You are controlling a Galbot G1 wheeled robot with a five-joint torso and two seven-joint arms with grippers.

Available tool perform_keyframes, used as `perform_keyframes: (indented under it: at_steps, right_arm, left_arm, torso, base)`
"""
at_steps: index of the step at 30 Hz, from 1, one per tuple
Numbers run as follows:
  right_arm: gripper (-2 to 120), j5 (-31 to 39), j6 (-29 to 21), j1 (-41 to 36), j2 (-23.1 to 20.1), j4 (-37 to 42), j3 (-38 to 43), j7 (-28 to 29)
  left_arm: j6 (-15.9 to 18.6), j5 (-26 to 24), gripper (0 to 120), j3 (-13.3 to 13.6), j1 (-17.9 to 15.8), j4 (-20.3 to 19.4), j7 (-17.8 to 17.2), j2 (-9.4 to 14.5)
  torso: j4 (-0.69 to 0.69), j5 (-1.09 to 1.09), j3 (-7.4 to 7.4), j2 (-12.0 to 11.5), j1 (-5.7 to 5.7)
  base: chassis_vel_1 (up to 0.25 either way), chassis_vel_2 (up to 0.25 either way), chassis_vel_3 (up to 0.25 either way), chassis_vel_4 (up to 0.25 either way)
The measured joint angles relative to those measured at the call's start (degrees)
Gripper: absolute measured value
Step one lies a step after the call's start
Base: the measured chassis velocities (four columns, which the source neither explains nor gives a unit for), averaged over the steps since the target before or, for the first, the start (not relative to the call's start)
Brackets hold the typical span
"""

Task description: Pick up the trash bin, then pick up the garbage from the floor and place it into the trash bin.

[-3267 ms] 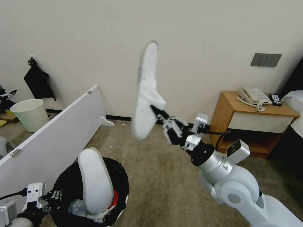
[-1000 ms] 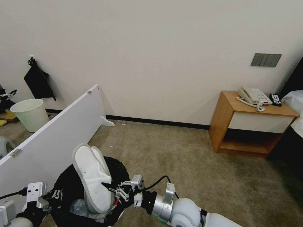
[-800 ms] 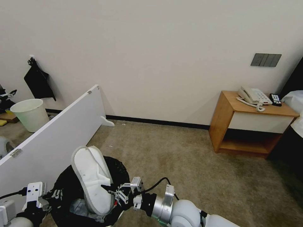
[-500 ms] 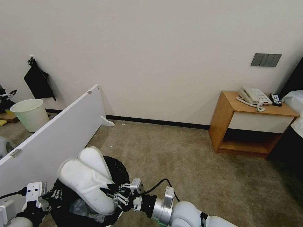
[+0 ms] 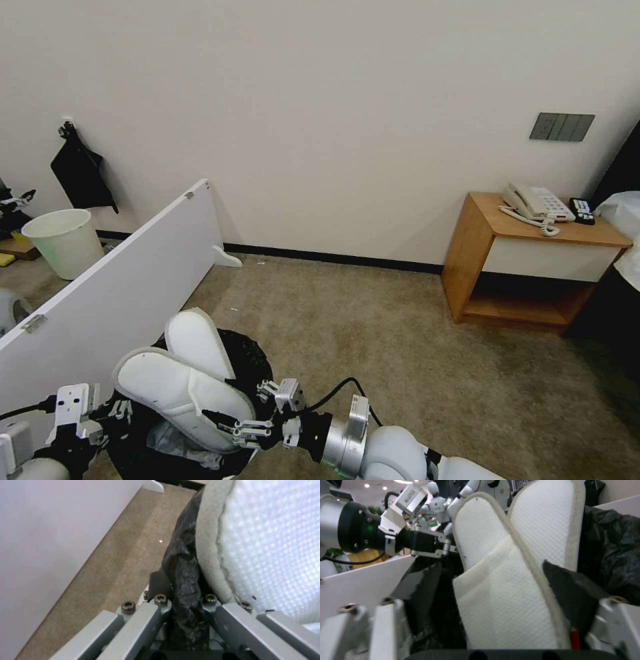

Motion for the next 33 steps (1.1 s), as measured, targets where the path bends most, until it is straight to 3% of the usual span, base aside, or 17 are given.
perform_keyframes:
  at_steps: [4, 12, 20, 33]
  right_arm:
    - [99, 0.1, 0.1, 0.2, 0.1, 0.1, 0.3, -0.1]
    - [100, -0.2, 0.6, 0.3, 0.3, 0.2, 1.8, -0.3]
    - [100, 0.0, 2.9, 0.0, 0.0, 2.7, 8.4, 0.5]
    - [100, -0.4, 5.5, -5.0, -4.0, 5.9, 24.6, 12.8]
  left_arm:
    - [0.0, 0.0, 3, 0.0, -0.1, 0.0, 0.0, 0.0]
    - [0.1, 0.0, 3, 0.1, -0.1, 0.0, -0.1, 0.0]
    - [0.3, 0.3, 3, 0.1, -0.1, 0.3, -0.2, -0.1]
    - [0.3, 0.6, 3, -0.4, -1.4, 1.6, -0.2, -0.8]
  torso:
    - [0.00, 0.00, 0.00, 0.0, 0.00]
    - [0.00, 0.00, 0.00, 0.0, 0.00]
    - [0.00, 0.00, 0.00, 0.0, 0.00]
    - [-0.01, 0.01, 0.00, 0.0, 0.00]
  base:
    - [0.000, 0.000, 0.000, 0.000]
    - [0.000, 0.000, 0.000, 0.000]
    - [0.000, 0.000, 0.000, 0.000]
    - [0.000, 0.000, 0.000, 0.000]
